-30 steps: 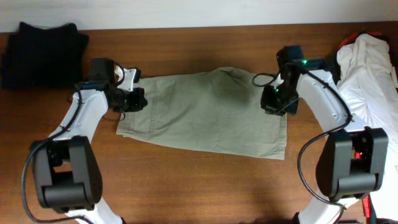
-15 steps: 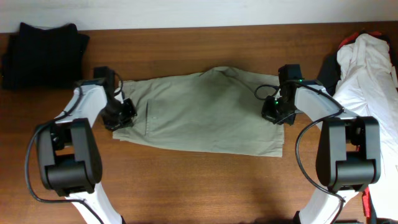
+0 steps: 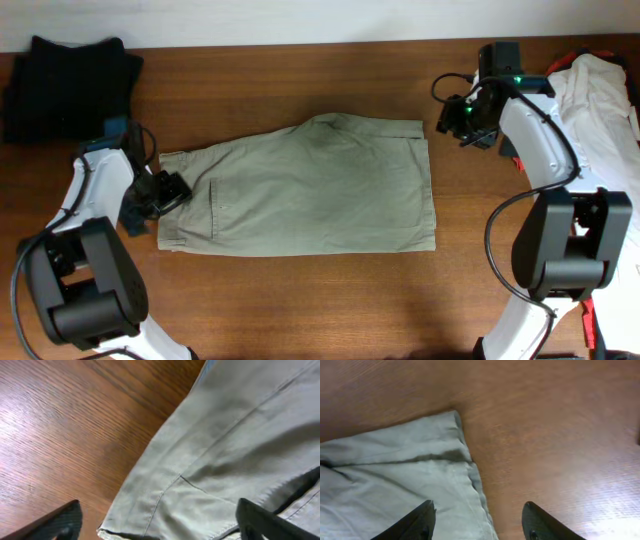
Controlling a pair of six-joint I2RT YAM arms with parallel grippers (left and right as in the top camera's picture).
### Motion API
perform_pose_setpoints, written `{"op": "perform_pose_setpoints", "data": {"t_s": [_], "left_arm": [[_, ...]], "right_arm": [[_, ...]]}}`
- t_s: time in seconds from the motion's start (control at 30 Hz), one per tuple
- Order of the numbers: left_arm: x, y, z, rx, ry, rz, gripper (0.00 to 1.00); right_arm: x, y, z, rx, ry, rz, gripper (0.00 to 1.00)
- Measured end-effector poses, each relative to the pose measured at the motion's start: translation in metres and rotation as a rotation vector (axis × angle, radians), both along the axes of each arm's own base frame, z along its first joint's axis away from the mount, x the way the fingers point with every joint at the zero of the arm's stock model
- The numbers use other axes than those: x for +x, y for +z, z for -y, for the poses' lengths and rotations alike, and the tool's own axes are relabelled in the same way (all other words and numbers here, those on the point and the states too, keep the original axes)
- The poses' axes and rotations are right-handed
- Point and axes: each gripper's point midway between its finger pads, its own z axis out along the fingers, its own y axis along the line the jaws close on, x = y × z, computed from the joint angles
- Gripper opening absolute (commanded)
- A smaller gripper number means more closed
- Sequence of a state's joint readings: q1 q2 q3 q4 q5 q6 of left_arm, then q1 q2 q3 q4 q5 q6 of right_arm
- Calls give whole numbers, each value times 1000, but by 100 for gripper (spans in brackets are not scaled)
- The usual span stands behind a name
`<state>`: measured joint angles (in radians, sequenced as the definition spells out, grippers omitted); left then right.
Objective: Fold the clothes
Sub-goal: 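Pull the shorts apart with both grippers to flatten them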
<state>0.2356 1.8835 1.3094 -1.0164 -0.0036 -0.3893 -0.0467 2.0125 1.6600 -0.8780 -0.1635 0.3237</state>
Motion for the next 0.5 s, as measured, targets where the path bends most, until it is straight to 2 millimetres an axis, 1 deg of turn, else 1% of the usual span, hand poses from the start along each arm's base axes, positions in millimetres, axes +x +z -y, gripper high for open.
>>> {"op": "perform_pose_setpoints", "data": {"t_s": [0.03,0.07,0.13,0.17,0.2,0.23,0.27,0.3,0.33,0.43,0.5], "left_arm": [[2,0,-1,5,0,9,99],[3,0,-2,8,0,12,99],[3,0,-2,11,0,12,99],[4,0,-2,13,0,15,99],[4,0,-2,13,0,16,99],[4,0,-3,13,0,16,99],[4,0,-2,13,0,16,99],[4,0,-2,13,0,16,99],[4,0,-2,13,0,16,99],[4,0,-3,13,0,16,99],[4,0,-3,13,0,18,99]], "right_arm": [[2,-8,-4,15,18,-7,48],[6,-26,-9,38,36,-26,47],[6,-54,-18,76,53,-72,41],[5,-68,-23,87,64,-96,37],[3,-82,-31,95,82,-120,31],[4,-86,-37,96,100,-121,25],[7,-87,-43,94,114,-109,9],[8,-87,-45,94,118,-103,6],[8,-87,-44,89,113,-105,4],[1,-84,-36,44,82,-153,4],[8,-65,-32,20,76,-147,4]]}}
